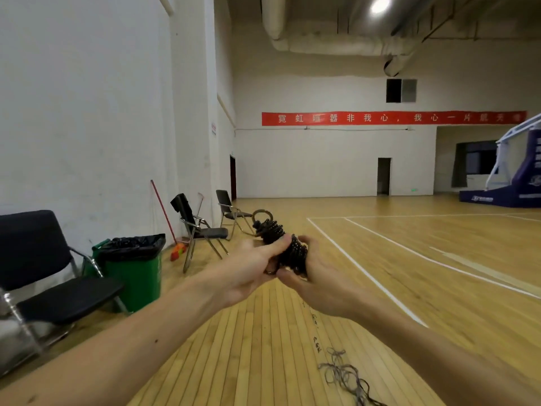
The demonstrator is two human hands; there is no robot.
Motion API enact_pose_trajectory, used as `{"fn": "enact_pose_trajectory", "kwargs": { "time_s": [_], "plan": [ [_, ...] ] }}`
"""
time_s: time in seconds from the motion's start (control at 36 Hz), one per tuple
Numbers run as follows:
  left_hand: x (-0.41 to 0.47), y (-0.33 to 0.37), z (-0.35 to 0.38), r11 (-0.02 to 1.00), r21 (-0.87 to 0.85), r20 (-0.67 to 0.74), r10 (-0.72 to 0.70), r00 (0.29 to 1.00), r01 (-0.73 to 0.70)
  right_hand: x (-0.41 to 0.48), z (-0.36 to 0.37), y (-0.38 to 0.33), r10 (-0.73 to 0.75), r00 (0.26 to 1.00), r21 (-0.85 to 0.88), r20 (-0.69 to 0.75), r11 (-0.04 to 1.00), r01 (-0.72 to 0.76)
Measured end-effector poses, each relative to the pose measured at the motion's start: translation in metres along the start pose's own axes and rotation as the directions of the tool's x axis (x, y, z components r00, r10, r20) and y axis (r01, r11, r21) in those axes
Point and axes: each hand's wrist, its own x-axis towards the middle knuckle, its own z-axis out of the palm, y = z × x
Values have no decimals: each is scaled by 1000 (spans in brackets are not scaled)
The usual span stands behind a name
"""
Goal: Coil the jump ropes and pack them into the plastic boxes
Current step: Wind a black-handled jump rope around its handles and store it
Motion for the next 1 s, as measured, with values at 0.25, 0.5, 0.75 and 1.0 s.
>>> {"fn": "enact_pose_trajectory", "kwargs": {
  "time_s": [0.25, 0.5, 0.75, 1.0],
  "plan": [
    [30, -74, -41, 990, 94, -219, -84, 972, 107, 16, 76, 50, 99, 992, 102, 76, 989, -106],
    [77, -190, -98, 899, 90, -362, -372, 855, 429, 30, 158, 141, 317, 908, 129, 274, 924, -361],
    [105, -335, -136, 613, 147, -396, -682, 614, 776, 2, 266, 261, 504, 719, 162, 479, 754, -636],
    [138, -479, -172, 389, 364, -413, -748, 520, 847, -21, 361, 359, 640, 573, 100, 512, 618, -780]
  ]
}}
